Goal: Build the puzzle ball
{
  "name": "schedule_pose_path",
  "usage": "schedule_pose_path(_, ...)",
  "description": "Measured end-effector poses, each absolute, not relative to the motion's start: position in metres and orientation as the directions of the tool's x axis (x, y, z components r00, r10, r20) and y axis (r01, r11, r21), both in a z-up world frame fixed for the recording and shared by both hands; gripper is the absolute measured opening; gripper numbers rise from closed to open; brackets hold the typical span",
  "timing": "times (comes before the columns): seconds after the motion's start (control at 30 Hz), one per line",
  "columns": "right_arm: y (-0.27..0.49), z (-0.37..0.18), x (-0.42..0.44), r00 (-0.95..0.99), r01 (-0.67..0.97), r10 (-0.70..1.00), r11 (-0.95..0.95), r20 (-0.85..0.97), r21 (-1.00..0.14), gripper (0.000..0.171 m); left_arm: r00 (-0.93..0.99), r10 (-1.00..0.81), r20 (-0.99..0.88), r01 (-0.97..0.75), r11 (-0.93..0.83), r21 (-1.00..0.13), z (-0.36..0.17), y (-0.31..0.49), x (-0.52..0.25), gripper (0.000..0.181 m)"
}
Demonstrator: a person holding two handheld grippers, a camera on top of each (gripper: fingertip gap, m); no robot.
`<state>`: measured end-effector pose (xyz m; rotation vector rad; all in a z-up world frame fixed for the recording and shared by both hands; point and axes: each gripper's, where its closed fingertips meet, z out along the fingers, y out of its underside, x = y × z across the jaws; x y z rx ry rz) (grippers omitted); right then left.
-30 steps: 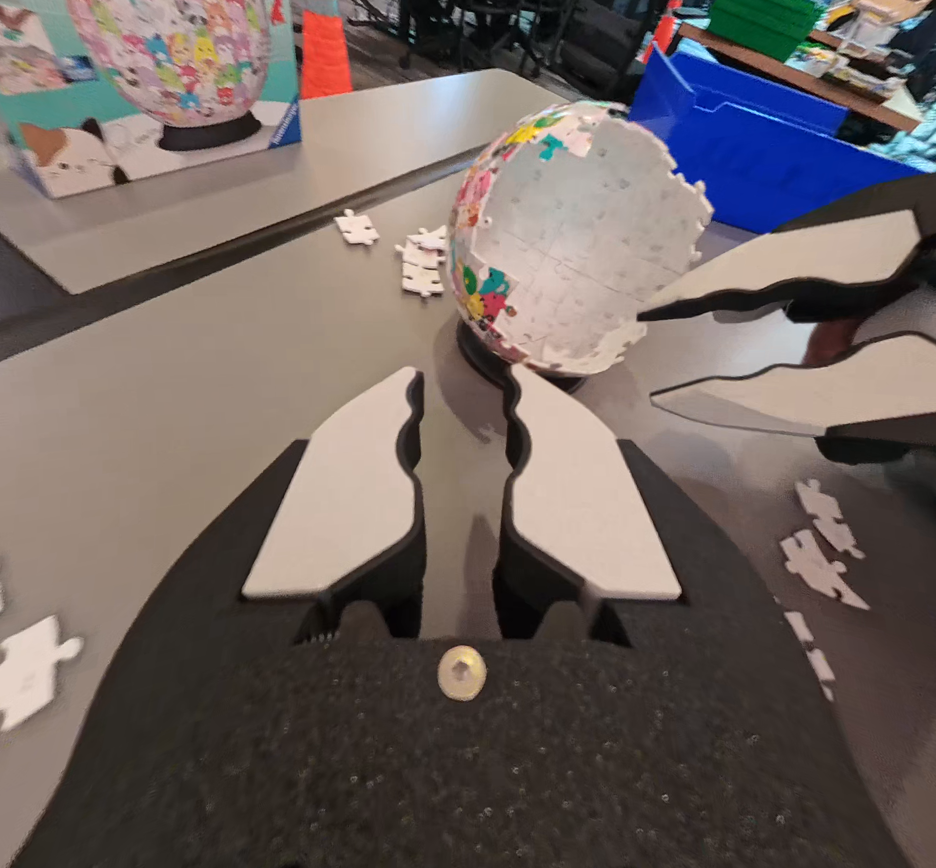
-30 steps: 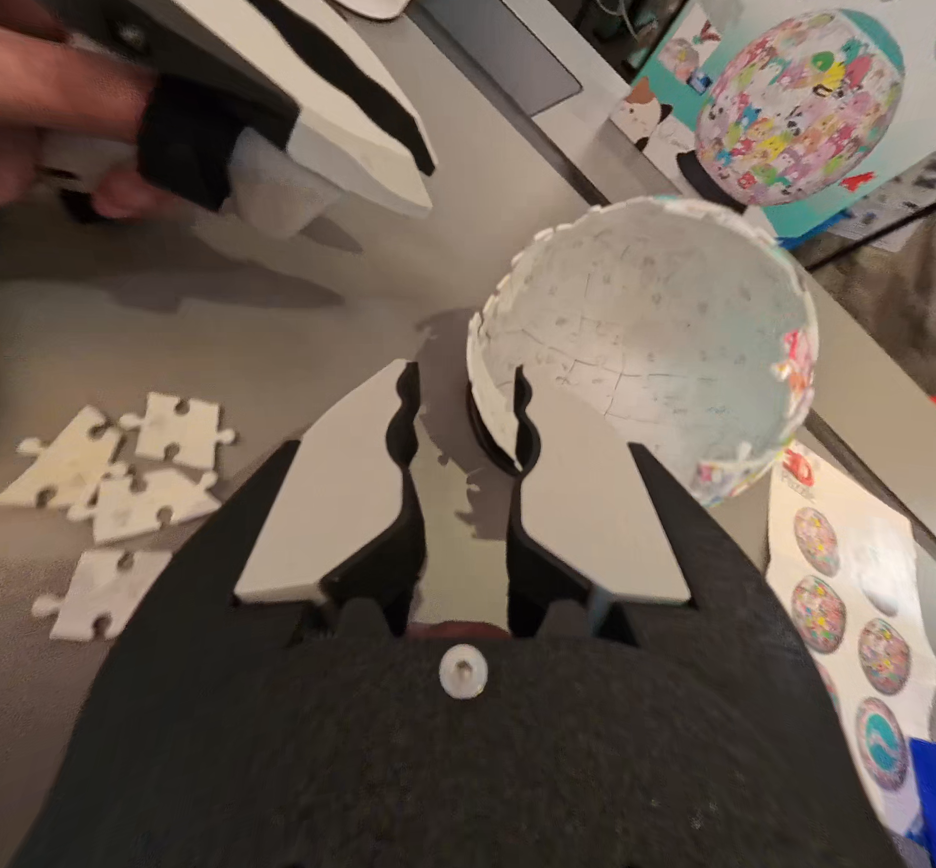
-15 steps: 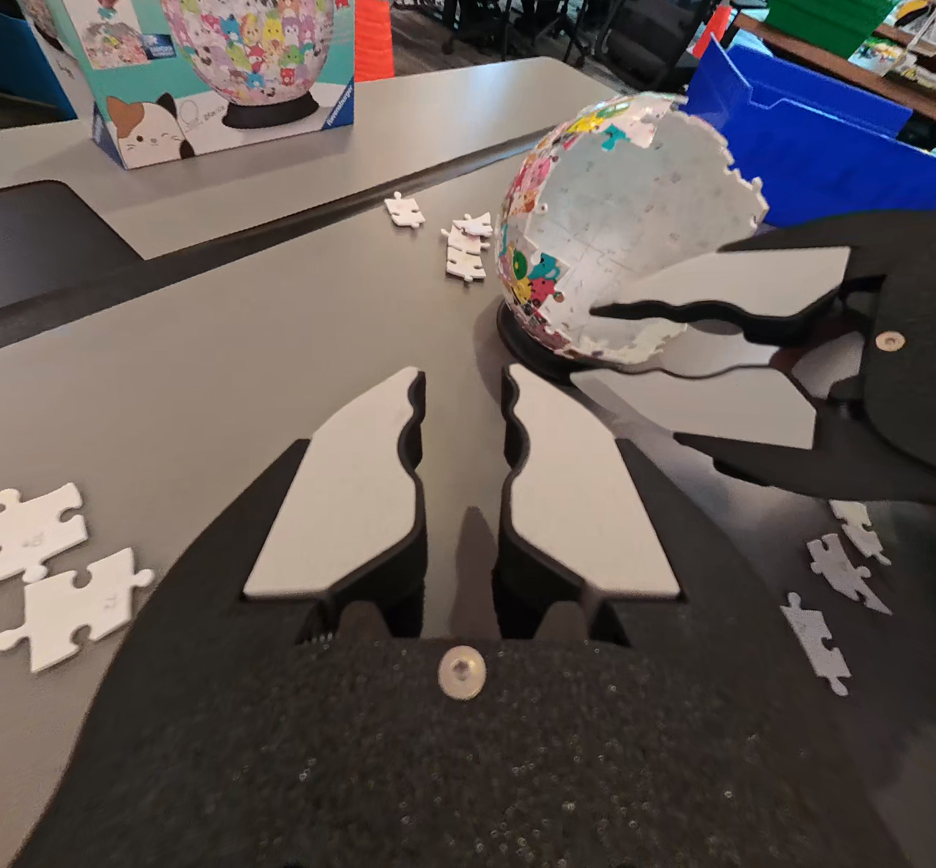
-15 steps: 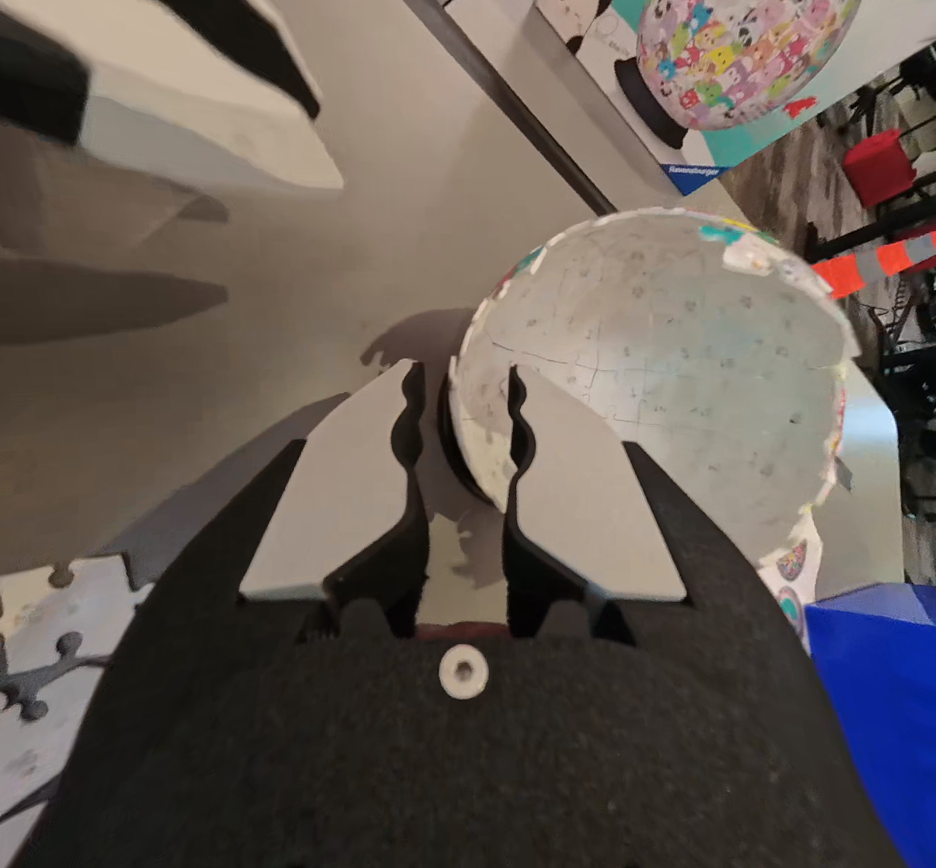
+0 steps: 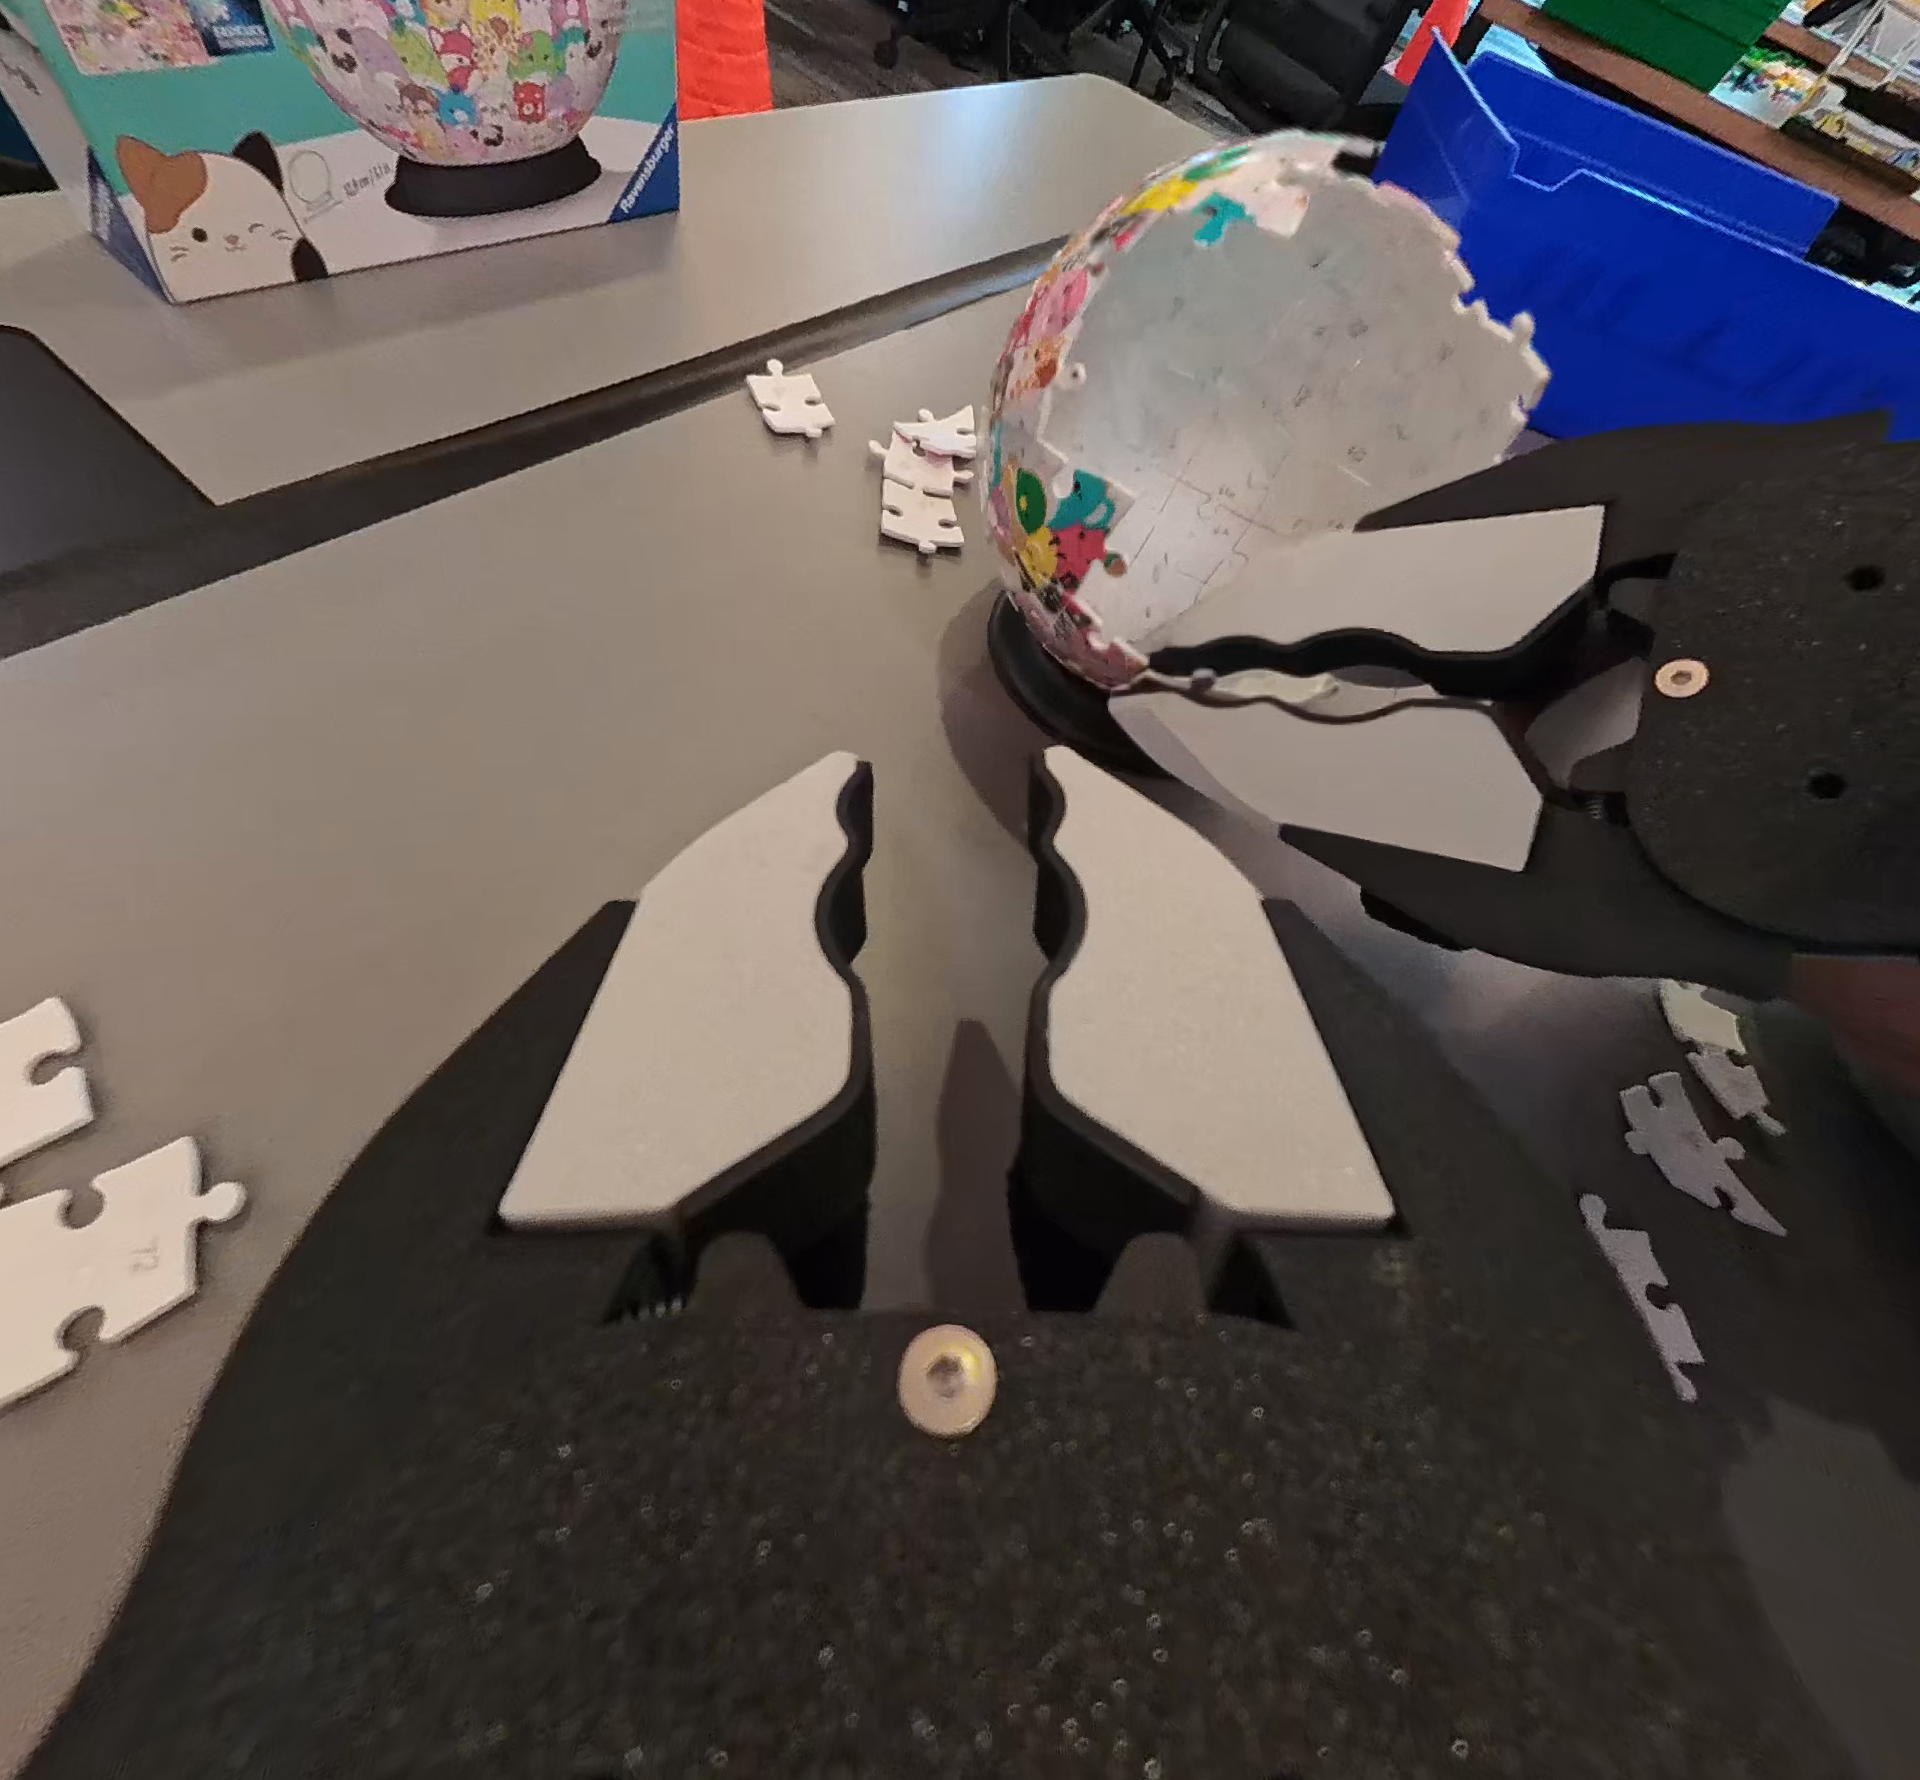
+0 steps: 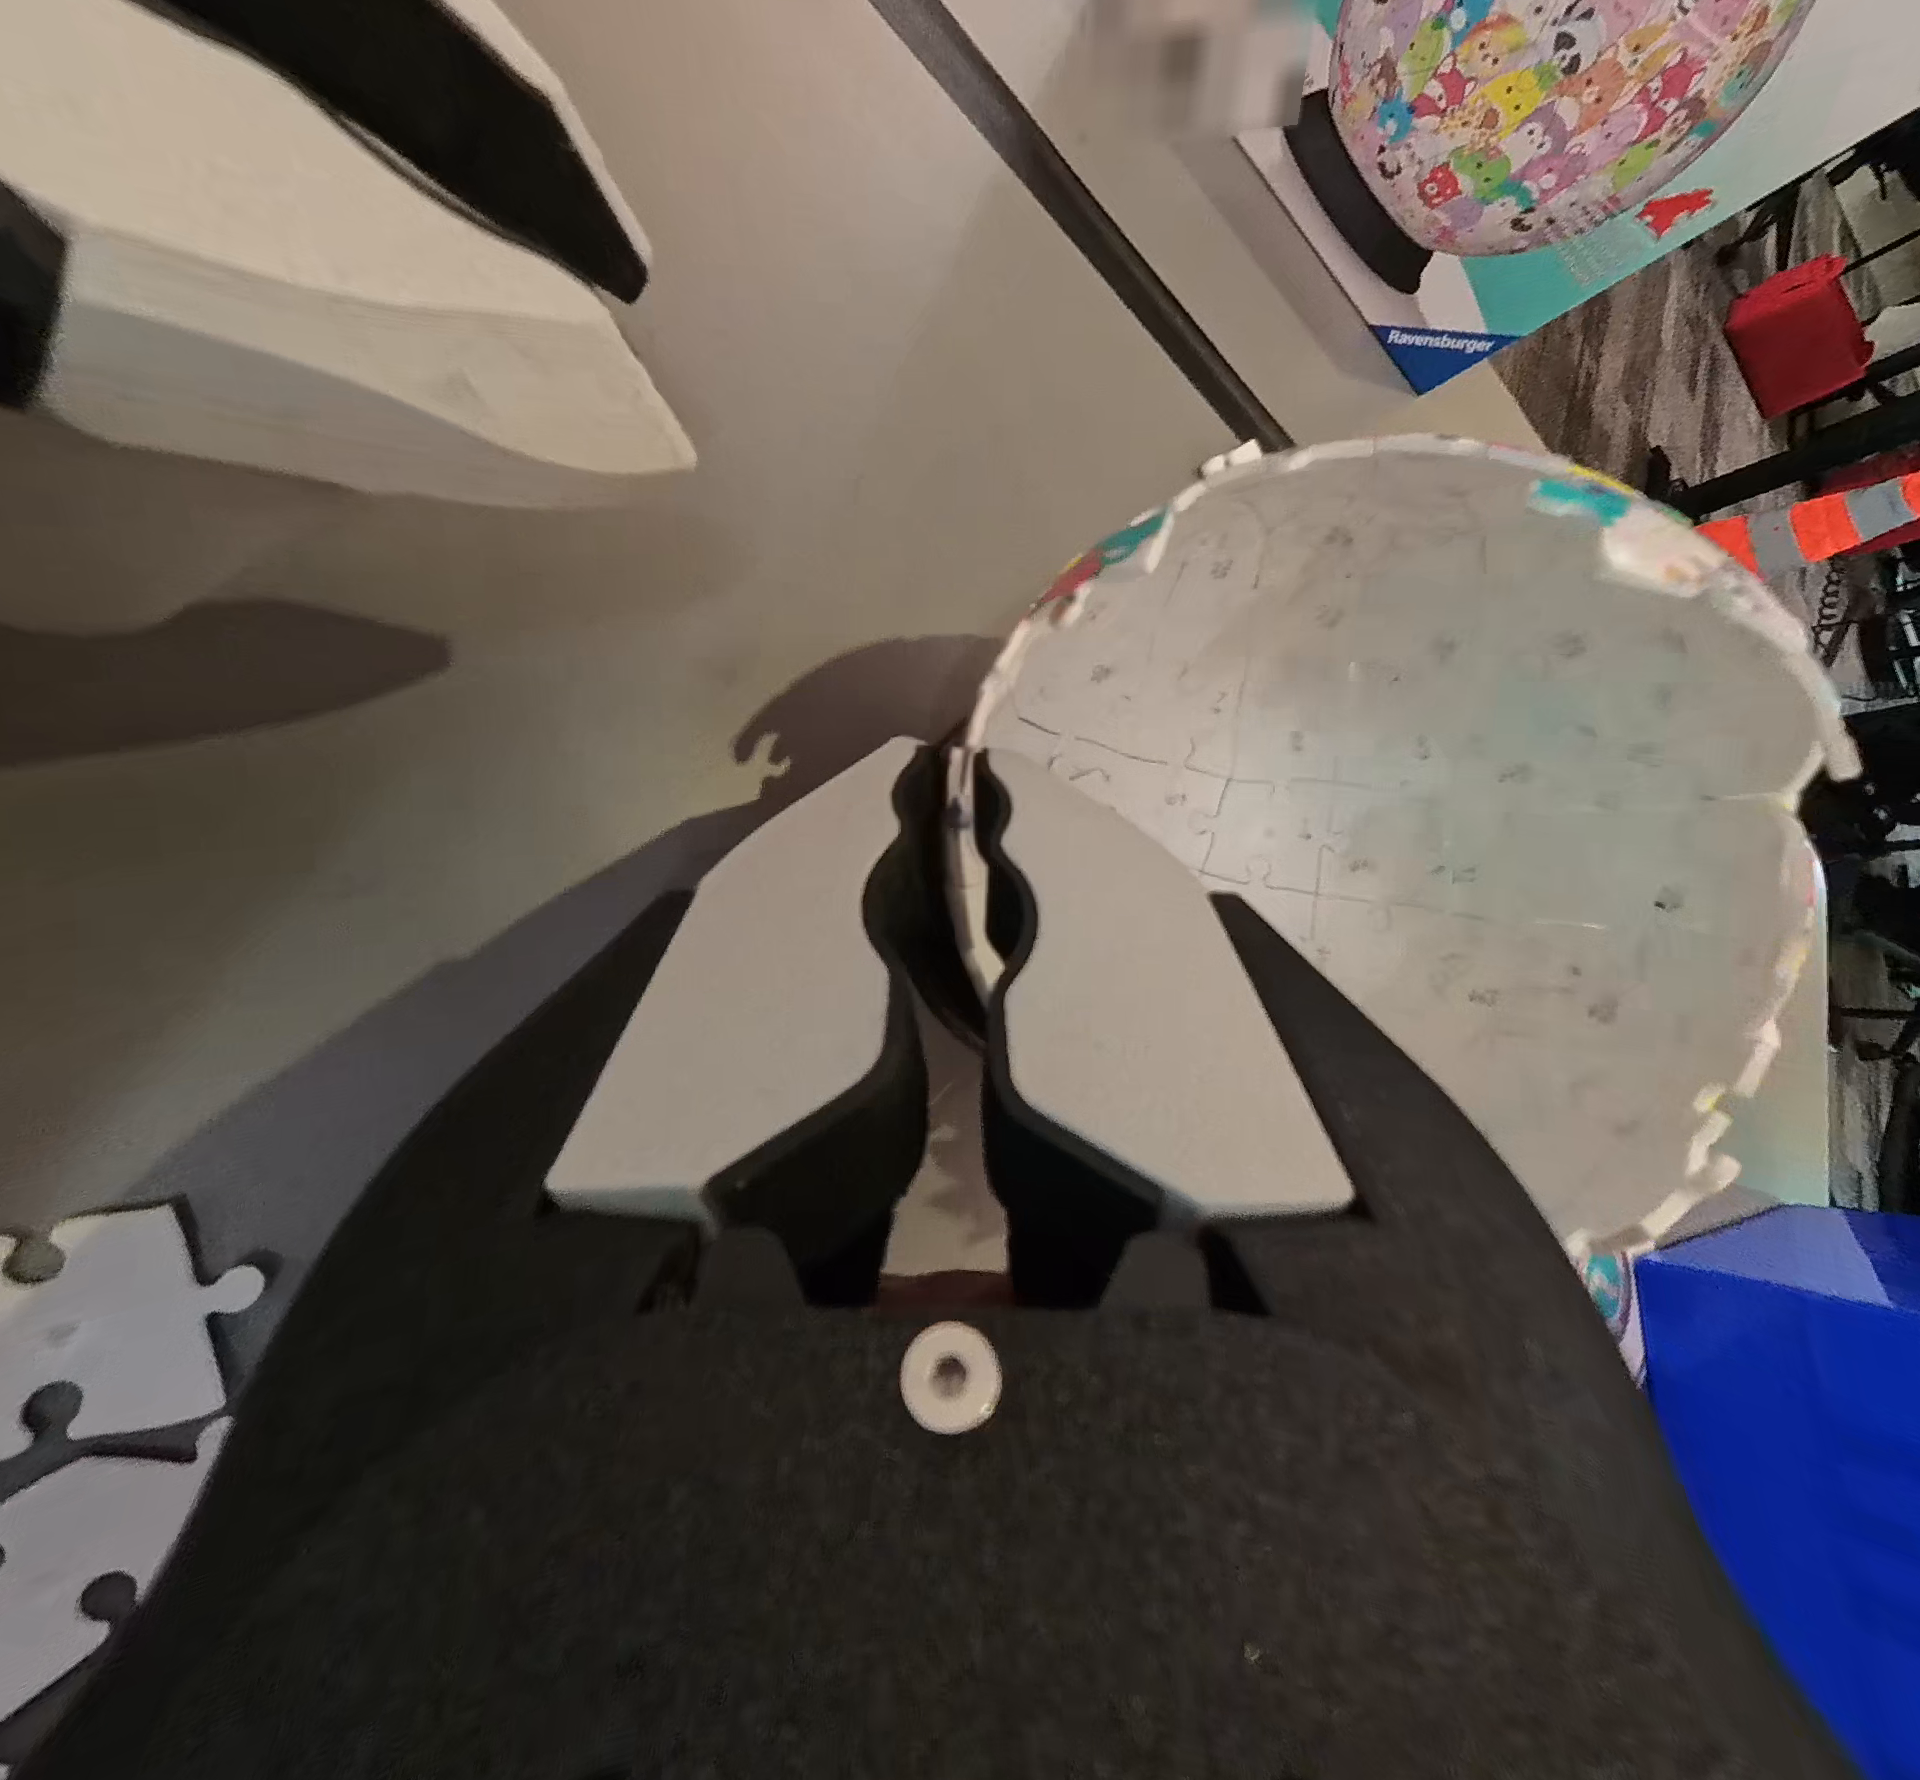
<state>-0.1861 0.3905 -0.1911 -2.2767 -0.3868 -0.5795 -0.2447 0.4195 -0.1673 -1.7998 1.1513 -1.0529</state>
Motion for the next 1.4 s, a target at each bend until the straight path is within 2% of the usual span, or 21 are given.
schedule_pose_path(0.27, 0.391, -0.188, -0.187, 0.864, 0.427, 0.104, -0.672, 0.493, -0.605, 0.004, 0.254, -0.932, 0.258, -0.328, -0.334, -0.884, -0.168, 0.419, -0.245, 0.028)
schedule_pose_path(0.53, 0.385, -0.181, -0.185, 0.937, 0.305, 0.083, -0.668, 0.339, -0.678, 0.003, 0.244, -0.934, 0.261, -0.333, -0.333, -0.882, -0.169, 0.416, -0.243, 0.028)
schedule_pose_path(0.67, 0.385, -0.178, -0.185, 0.935, 0.32, 0.102, -0.654, 0.339, -0.686, 0.004, 0.241, -0.934, 0.265, -0.334, -0.336, -0.88, -0.17, 0.416, -0.243, 0.028)
schedule_pose_path(0.87, 0.386, -0.176, -0.188, 0.919, 0.368, 0.141, -0.638, 0.368, -0.677, 0.02, 0.235, -0.935, 0.265, -0.341, -0.335, -0.878, -0.171, 0.414, -0.242, 0.028)
schedule_pose_path(1.0, 0.386, -0.176, -0.197, 0.914, 0.397, 0.198, -0.615, 0.354, -0.681, 0.019, 0.232, -0.936, 0.265, -0.347, -0.334, -0.877, -0.171, 0.414, -0.242, 0.028)
schedule_pose_path(1.23, 0.388, -0.173, -0.196, 0.921, 0.384, 0.191, -0.601, 0.34, -0.701, 0.016, 0.229, -0.936, 0.267, -0.352, -0.335, -0.874, -0.172, 0.413, -0.241, 0.028)
schedule_pose_path(1.4, 0.391, -0.172, -0.196, 0.935, 0.353, 0.185, -0.592, 0.304, -0.724, 0.005, 0.228, -0.936, 0.267, -0.352, -0.335, -0.874, -0.172, 0.413, -0.241, 0.028)
